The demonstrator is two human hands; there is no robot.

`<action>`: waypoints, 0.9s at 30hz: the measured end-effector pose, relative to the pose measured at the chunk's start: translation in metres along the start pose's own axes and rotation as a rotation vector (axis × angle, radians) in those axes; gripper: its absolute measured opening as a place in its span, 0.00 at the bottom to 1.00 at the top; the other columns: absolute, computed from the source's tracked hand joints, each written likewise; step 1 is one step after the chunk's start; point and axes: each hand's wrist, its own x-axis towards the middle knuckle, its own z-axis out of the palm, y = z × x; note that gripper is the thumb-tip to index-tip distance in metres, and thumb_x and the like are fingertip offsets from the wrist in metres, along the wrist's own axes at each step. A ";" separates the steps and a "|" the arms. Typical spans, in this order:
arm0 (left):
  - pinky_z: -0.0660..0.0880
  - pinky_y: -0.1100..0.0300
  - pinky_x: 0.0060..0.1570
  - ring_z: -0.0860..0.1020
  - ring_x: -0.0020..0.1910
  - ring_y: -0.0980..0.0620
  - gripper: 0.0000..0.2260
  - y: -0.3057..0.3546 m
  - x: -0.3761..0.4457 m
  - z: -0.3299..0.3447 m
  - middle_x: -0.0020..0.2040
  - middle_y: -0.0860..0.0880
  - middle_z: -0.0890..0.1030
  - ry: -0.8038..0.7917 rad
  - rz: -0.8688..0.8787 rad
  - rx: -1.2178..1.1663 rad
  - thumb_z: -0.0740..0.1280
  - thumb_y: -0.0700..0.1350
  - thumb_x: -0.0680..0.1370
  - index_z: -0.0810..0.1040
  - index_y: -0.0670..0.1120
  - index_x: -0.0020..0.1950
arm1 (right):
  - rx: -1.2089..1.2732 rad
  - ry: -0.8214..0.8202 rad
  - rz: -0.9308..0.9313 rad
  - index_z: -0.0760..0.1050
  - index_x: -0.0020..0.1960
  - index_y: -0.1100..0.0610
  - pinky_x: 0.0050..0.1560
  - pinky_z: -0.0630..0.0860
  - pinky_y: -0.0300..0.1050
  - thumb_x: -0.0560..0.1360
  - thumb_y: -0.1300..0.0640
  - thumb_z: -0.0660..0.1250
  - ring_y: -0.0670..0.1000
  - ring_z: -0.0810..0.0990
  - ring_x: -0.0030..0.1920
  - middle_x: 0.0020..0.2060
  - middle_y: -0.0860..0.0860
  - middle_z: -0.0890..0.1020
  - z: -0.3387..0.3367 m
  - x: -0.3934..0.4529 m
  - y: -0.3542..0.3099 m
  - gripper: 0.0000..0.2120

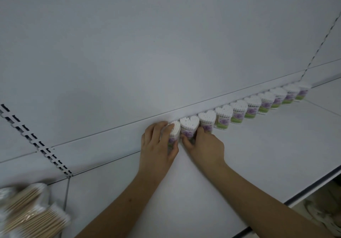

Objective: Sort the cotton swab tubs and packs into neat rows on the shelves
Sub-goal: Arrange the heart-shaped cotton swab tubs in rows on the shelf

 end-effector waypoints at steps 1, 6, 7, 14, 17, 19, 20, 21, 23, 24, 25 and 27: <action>0.70 0.49 0.62 0.73 0.62 0.43 0.21 0.001 0.000 0.000 0.63 0.46 0.76 -0.005 -0.003 0.005 0.68 0.48 0.73 0.77 0.44 0.65 | 0.007 -0.013 -0.005 0.71 0.52 0.54 0.37 0.67 0.44 0.76 0.33 0.59 0.54 0.81 0.46 0.45 0.51 0.81 -0.002 0.000 0.000 0.24; 0.69 0.48 0.63 0.73 0.63 0.41 0.24 0.003 -0.001 -0.007 0.65 0.45 0.76 -0.054 -0.006 0.020 0.70 0.50 0.72 0.76 0.43 0.67 | -0.028 -0.186 -0.037 0.74 0.54 0.53 0.42 0.72 0.45 0.76 0.36 0.61 0.54 0.81 0.51 0.48 0.50 0.81 -0.024 -0.003 0.005 0.20; 0.70 0.48 0.63 0.73 0.63 0.41 0.25 0.005 -0.001 -0.009 0.65 0.45 0.75 -0.065 0.011 0.026 0.70 0.49 0.72 0.76 0.43 0.67 | -0.028 -0.190 -0.038 0.74 0.50 0.53 0.43 0.73 0.45 0.77 0.37 0.60 0.54 0.81 0.50 0.46 0.50 0.81 -0.030 -0.006 0.007 0.18; 0.64 0.57 0.69 0.68 0.69 0.48 0.28 0.008 -0.014 -0.059 0.70 0.48 0.71 -0.075 -0.127 -0.006 0.64 0.54 0.76 0.69 0.47 0.74 | 0.397 0.195 -0.284 0.75 0.54 0.53 0.49 0.71 0.45 0.77 0.42 0.58 0.50 0.74 0.52 0.50 0.47 0.77 -0.085 -0.003 -0.021 0.16; 0.63 0.60 0.70 0.66 0.71 0.53 0.28 0.015 -0.034 -0.087 0.72 0.51 0.69 -0.057 -0.255 -0.028 0.60 0.57 0.79 0.64 0.48 0.77 | 0.582 0.276 -0.471 0.73 0.66 0.56 0.62 0.66 0.42 0.79 0.42 0.56 0.50 0.73 0.61 0.62 0.50 0.76 -0.093 0.001 -0.063 0.23; 0.64 0.64 0.70 0.66 0.72 0.56 0.28 0.019 -0.054 -0.104 0.72 0.53 0.68 -0.030 -0.334 -0.032 0.60 0.57 0.79 0.63 0.49 0.77 | 0.632 0.275 -0.564 0.70 0.70 0.56 0.67 0.65 0.45 0.80 0.42 0.55 0.51 0.71 0.67 0.67 0.50 0.75 -0.094 -0.002 -0.097 0.25; 0.63 0.67 0.69 0.67 0.71 0.57 0.27 0.020 -0.065 -0.114 0.72 0.54 0.67 -0.013 -0.372 -0.032 0.60 0.57 0.79 0.63 0.49 0.77 | 0.655 0.268 -0.610 0.69 0.72 0.56 0.70 0.63 0.46 0.81 0.43 0.55 0.50 0.70 0.69 0.69 0.51 0.74 -0.094 -0.007 -0.116 0.25; 0.63 0.69 0.69 0.66 0.72 0.58 0.27 0.021 -0.076 -0.124 0.72 0.54 0.67 -0.004 -0.403 -0.033 0.60 0.57 0.80 0.63 0.49 0.77 | 0.681 0.256 -0.653 0.68 0.73 0.56 0.71 0.61 0.46 0.81 0.42 0.54 0.50 0.69 0.71 0.70 0.50 0.73 -0.094 -0.012 -0.135 0.26; 0.66 0.67 0.68 0.66 0.72 0.59 0.26 0.021 -0.096 -0.147 0.72 0.55 0.67 -0.001 -0.427 -0.023 0.61 0.56 0.80 0.64 0.50 0.77 | 0.731 0.206 -0.740 0.67 0.74 0.56 0.74 0.58 0.46 0.82 0.42 0.53 0.49 0.66 0.73 0.72 0.50 0.71 -0.092 -0.030 -0.171 0.27; 0.69 0.65 0.67 0.67 0.72 0.60 0.25 0.019 -0.107 -0.161 0.72 0.56 0.68 0.004 -0.427 -0.013 0.61 0.56 0.80 0.65 0.50 0.77 | 0.748 0.182 -0.785 0.66 0.74 0.56 0.74 0.58 0.46 0.82 0.42 0.52 0.49 0.65 0.74 0.73 0.50 0.70 -0.092 -0.041 -0.189 0.27; 0.70 0.65 0.65 0.68 0.71 0.60 0.25 0.015 -0.117 -0.175 0.72 0.56 0.68 0.016 -0.429 -0.004 0.62 0.55 0.81 0.65 0.50 0.76 | 0.757 0.168 -0.827 0.66 0.74 0.56 0.75 0.58 0.47 0.82 0.42 0.52 0.49 0.65 0.74 0.73 0.50 0.70 -0.091 -0.053 -0.206 0.27; 0.72 0.64 0.63 0.68 0.70 0.60 0.24 0.006 -0.137 -0.204 0.72 0.57 0.68 0.073 -0.453 0.010 0.62 0.54 0.81 0.66 0.50 0.76 | 0.772 0.149 -0.893 0.67 0.74 0.56 0.75 0.60 0.50 0.82 0.42 0.52 0.49 0.65 0.74 0.73 0.51 0.70 -0.088 -0.081 -0.236 0.27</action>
